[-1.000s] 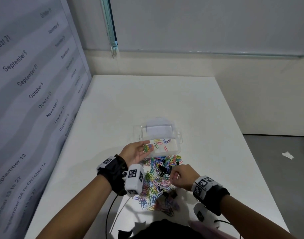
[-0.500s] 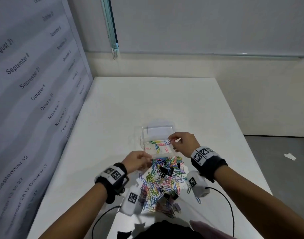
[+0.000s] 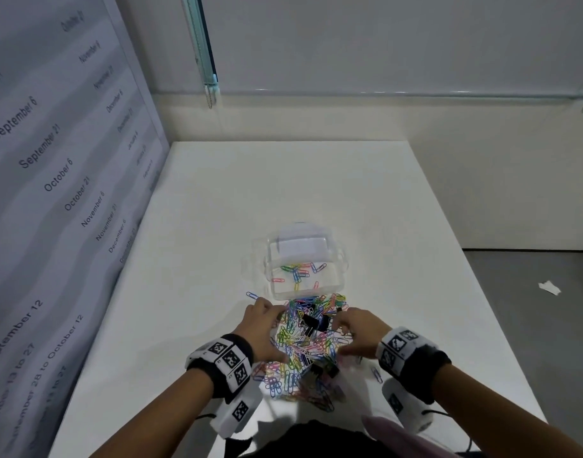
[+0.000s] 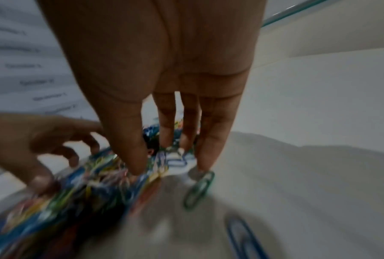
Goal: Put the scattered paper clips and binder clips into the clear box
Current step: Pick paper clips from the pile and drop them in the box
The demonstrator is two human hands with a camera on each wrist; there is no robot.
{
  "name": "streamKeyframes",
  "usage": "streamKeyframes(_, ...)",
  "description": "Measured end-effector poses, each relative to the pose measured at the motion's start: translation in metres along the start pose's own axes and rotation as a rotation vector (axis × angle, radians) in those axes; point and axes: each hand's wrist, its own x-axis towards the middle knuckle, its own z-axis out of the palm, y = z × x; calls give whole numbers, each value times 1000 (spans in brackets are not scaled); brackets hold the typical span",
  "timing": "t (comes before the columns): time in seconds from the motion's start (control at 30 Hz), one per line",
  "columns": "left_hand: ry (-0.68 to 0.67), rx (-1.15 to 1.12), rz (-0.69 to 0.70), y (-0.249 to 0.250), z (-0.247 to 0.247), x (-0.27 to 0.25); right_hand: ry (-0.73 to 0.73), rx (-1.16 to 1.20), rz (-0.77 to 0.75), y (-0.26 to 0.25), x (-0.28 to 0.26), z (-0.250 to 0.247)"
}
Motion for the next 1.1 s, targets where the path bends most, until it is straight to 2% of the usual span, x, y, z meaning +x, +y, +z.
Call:
streamKeyframes(0.13,-32,-15,20,9,10,-2,83,87,10,-4,-2,27)
streamKeyframes(0.23,18,18,21,18,20,0,132,99,-27,-13,3,37)
streamKeyframes(0.33,84,-5,-6,22,25,4,128,125,-27,-19,8,38)
streamKeyframes(0.6,114,-83,0,10,12,2,152,133,-57,-15,6,20)
streamKeyframes(0.8,115,-356,-81,-7,3,4,235,202,-7,-6,-1,15)
streamKeyframes(0.97,60,-767,-180,-15,-1,4,296,255,25,4,-5,12)
streamKeyframes(1.1,13,-1133,-246,-13,-5,4,183,143,36,9,-7,18)
